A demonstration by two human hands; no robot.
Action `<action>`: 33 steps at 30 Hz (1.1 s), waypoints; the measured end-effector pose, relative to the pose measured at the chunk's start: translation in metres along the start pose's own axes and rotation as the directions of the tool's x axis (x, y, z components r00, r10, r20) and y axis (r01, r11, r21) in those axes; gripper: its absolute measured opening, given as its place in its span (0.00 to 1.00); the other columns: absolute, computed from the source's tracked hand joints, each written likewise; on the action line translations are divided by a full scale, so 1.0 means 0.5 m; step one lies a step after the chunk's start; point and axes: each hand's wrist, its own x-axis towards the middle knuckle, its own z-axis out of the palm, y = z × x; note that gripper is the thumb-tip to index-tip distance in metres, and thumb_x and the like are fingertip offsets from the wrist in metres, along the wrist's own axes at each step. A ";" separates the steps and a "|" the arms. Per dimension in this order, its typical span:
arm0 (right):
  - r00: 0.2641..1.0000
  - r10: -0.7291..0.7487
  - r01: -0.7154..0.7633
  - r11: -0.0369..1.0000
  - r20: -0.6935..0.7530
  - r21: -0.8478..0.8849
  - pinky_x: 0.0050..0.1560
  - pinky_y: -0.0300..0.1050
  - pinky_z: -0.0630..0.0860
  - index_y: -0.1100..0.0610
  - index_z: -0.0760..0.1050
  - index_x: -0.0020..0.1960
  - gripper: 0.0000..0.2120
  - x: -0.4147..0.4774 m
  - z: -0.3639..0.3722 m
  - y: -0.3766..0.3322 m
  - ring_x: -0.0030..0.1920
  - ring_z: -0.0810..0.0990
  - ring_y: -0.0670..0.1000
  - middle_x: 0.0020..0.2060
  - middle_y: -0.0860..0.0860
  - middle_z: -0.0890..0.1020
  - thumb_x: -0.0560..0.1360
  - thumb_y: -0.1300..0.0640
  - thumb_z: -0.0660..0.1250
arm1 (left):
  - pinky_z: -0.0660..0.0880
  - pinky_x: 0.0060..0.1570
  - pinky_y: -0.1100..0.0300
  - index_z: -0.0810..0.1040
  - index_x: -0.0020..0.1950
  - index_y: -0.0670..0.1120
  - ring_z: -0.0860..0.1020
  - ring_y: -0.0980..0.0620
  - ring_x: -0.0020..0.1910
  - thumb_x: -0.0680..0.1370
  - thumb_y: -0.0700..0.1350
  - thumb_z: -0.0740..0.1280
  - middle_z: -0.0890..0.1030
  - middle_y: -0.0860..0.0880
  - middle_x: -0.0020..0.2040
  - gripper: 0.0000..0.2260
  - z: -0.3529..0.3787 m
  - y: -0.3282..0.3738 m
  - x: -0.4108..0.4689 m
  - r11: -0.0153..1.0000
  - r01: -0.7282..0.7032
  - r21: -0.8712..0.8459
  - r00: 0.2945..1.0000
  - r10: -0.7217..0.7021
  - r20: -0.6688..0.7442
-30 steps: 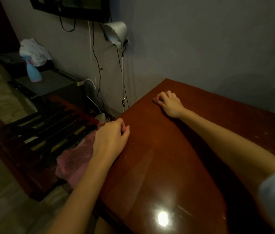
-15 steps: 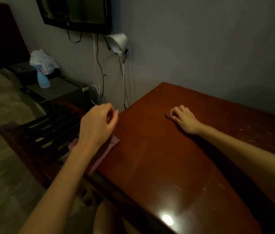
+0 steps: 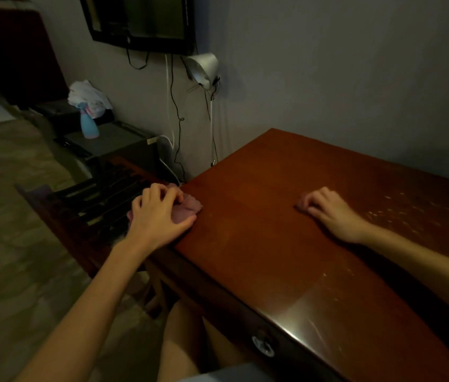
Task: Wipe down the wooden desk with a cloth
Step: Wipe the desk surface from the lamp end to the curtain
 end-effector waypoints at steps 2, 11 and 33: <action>0.978 0.209 -0.209 0.976 -0.010 -0.058 0.54 0.44 0.62 0.46 0.67 0.54 0.06 0.040 0.000 0.034 0.59 0.68 0.54 0.54 0.48 0.67 0.81 0.48 0.53 | 0.62 0.65 0.45 0.68 0.64 0.52 0.63 0.44 0.67 0.74 0.62 0.64 0.64 0.45 0.66 0.23 -0.004 0.002 -0.008 0.999 0.042 -0.025 0.998 -0.041 0.056; 0.963 -0.266 0.258 0.957 0.051 0.134 0.53 0.37 0.63 0.45 0.67 0.56 0.06 0.016 0.061 -0.257 0.51 0.63 0.43 0.52 0.41 0.64 0.81 0.48 0.53 | 0.67 0.49 0.59 0.75 0.59 0.45 0.71 0.47 0.57 0.74 0.45 0.65 0.73 0.45 0.57 0.14 -0.023 -0.022 -0.004 0.984 0.029 -0.175 0.998 -0.038 -0.048; 0.971 -0.223 0.210 0.968 0.083 0.140 0.56 0.36 0.63 0.44 0.66 0.54 0.05 0.130 0.061 -0.248 0.55 0.65 0.40 0.53 0.42 0.64 0.81 0.48 0.53 | 0.66 0.50 0.61 0.79 0.58 0.43 0.75 0.48 0.55 0.72 0.42 0.70 0.79 0.46 0.55 0.15 -0.046 -0.115 -0.053 0.965 0.079 -0.250 0.975 -0.127 -0.184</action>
